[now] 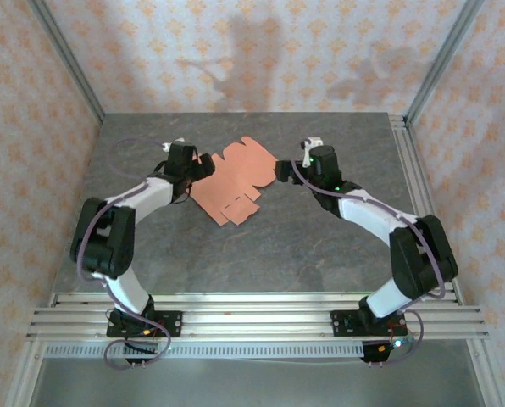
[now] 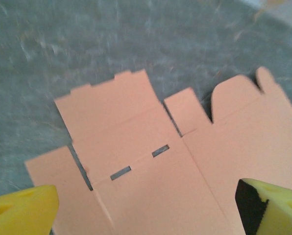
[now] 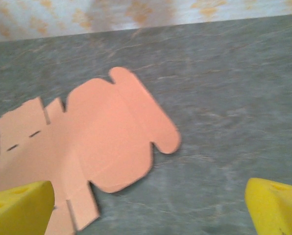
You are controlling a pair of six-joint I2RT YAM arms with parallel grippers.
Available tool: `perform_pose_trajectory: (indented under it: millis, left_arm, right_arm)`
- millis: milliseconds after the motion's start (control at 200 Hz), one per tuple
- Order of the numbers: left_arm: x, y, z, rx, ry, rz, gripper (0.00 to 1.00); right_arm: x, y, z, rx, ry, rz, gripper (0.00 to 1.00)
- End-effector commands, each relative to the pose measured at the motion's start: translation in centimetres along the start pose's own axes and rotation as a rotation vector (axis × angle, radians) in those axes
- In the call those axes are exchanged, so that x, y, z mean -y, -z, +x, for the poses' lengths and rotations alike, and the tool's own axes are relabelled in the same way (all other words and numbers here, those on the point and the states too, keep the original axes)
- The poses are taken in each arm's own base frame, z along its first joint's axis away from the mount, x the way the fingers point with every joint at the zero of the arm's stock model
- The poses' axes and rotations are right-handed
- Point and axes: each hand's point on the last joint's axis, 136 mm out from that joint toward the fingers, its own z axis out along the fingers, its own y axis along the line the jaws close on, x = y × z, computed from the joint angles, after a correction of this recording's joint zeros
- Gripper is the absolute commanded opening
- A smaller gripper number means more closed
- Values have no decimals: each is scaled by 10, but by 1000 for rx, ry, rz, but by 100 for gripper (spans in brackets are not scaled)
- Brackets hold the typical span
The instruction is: Fold the paper box
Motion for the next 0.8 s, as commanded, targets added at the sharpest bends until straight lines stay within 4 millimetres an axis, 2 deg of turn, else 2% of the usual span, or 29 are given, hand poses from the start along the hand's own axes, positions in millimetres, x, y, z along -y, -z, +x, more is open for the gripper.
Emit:
perform_pose_trajectory:
  millis: [0, 105, 195, 315, 481, 556, 611, 736, 796]
  left_arm:
    - [5, -14, 25, -132, 55, -33, 93]
    - [4, -30, 43, -199, 72, -45, 93]
    - [2, -32, 52, -215, 110, -42, 92]
    - [-8, -35, 69, -221, 180, -54, 91]
    - [-32, -22, 90, -173, 355, -99, 92]
    - [-34, -14, 100, -159, 415, -98, 92]
    - [-35, -8, 105, -144, 458, -97, 92]
    - [-37, 6, 119, -92, 571, -121, 92]
    - [-30, 11, 126, -65, 612, -104, 92]
  right_arm:
    - [-25, -5, 8, -74, -56, -84, 99]
    - [-37, -8, 9, -93, -123, -138, 99]
    - [-53, -8, 13, -113, -182, -208, 99]
    - [-81, -4, 31, -147, -244, -295, 99]
    - [-110, 1, 63, -206, -296, -334, 99]
    - [-104, 3, 80, -245, -365, -296, 100]
    - [-90, 4, 94, -264, -422, -236, 96]
    - [-74, 12, 124, -336, -491, -157, 73]
    - [-72, 13, 132, -347, -530, -161, 64]
